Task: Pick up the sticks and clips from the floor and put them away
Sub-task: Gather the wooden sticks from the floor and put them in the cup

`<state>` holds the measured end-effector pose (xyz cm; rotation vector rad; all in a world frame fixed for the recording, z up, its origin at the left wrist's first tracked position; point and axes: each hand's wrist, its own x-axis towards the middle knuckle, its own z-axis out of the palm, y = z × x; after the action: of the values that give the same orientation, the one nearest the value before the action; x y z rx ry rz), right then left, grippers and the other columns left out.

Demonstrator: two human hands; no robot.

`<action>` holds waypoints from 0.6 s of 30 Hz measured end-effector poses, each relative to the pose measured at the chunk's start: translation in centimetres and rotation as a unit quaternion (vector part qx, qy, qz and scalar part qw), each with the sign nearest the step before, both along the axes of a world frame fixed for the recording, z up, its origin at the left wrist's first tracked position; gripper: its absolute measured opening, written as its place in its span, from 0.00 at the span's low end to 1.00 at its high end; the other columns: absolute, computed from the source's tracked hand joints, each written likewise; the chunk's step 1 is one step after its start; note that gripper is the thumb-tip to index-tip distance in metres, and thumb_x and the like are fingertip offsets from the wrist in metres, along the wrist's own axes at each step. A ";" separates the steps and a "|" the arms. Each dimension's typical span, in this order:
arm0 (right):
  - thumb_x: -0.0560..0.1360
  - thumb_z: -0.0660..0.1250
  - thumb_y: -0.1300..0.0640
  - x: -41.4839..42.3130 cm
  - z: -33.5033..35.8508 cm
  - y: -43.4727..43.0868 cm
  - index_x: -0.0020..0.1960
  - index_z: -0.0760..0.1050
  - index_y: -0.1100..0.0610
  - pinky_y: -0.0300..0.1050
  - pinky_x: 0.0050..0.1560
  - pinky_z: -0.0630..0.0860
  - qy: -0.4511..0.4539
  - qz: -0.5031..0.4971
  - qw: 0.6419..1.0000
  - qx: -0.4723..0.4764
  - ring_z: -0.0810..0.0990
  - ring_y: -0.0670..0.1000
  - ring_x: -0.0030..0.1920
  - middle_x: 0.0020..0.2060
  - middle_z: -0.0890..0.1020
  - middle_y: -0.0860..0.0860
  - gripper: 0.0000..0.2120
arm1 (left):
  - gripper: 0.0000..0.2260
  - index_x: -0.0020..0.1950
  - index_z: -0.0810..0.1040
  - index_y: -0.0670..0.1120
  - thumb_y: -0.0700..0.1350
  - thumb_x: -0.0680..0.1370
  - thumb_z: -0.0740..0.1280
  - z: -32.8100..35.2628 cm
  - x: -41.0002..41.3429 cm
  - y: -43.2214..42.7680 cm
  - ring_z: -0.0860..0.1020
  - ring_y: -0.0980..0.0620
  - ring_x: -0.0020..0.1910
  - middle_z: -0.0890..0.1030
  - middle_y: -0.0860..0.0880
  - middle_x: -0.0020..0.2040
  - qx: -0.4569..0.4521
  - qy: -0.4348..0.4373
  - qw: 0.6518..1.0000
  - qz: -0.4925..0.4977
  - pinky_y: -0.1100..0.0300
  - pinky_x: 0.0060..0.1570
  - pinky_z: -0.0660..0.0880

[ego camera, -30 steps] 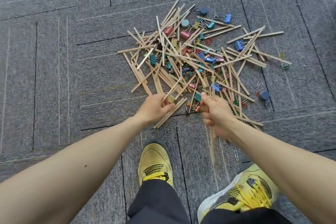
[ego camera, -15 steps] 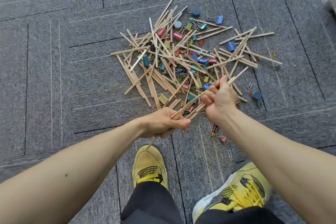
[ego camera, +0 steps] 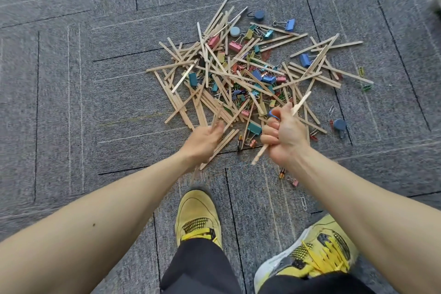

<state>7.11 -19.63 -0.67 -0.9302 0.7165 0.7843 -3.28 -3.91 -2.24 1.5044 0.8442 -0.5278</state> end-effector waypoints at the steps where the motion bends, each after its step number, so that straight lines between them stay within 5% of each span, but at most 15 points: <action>1: 0.82 0.55 0.42 0.2 -0.2 -0.3 0.46 0.69 0.58 0.36 0.17 0.56 -0.003 0.017 1.000 -0.016 0.58 0.43 0.23 0.26 0.66 0.47 0.19 | 0.21 0.41 0.72 0.42 0.58 0.82 0.56 -0.5 -0.2 0.7 0.64 0.54 0.25 0.69 0.51 0.30 0.068 0.006 0.997 -0.022 0.60 0.24 0.62; 3: 0.82 0.55 0.41 0.3 -0.6 -0.8 0.43 0.69 0.56 0.37 0.16 0.55 -0.007 0.060 0.997 -0.042 0.58 0.43 0.23 0.26 0.65 0.47 0.20 | 0.20 0.38 0.70 0.45 0.55 0.84 0.55 -1.2 -0.8 1.6 0.66 0.54 0.27 0.71 0.50 0.31 0.186 0.014 0.979 -0.081 0.59 0.28 0.64; 10: 0.82 0.57 0.44 -0.8 -0.9 -1.5 0.46 0.71 0.59 0.38 0.20 0.54 -0.050 0.166 0.975 -0.136 0.58 0.45 0.24 0.26 0.66 0.47 0.18 | 0.12 0.42 0.73 0.47 0.53 0.77 0.70 -2.2 -0.8 -0.6 0.77 0.56 0.35 0.78 0.50 0.37 0.343 0.001 0.923 -0.172 0.61 0.37 0.74; 18: 0.81 0.61 0.46 -0.3 -1.1 -2.3 0.46 0.73 0.59 0.36 0.18 0.57 -0.073 0.209 0.959 -0.176 0.60 0.44 0.24 0.29 0.68 0.48 0.16 | 0.14 0.48 0.79 0.42 0.53 0.75 0.72 -2.6 -1.0 -1.3 0.80 0.50 0.37 0.80 0.48 0.39 0.391 0.027 0.898 -0.201 0.52 0.45 0.81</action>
<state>6.81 -21.92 -1.77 -1.4797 0.5421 0.9628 -4.23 -5.24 -4.88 2.4502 0.8324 -0.5597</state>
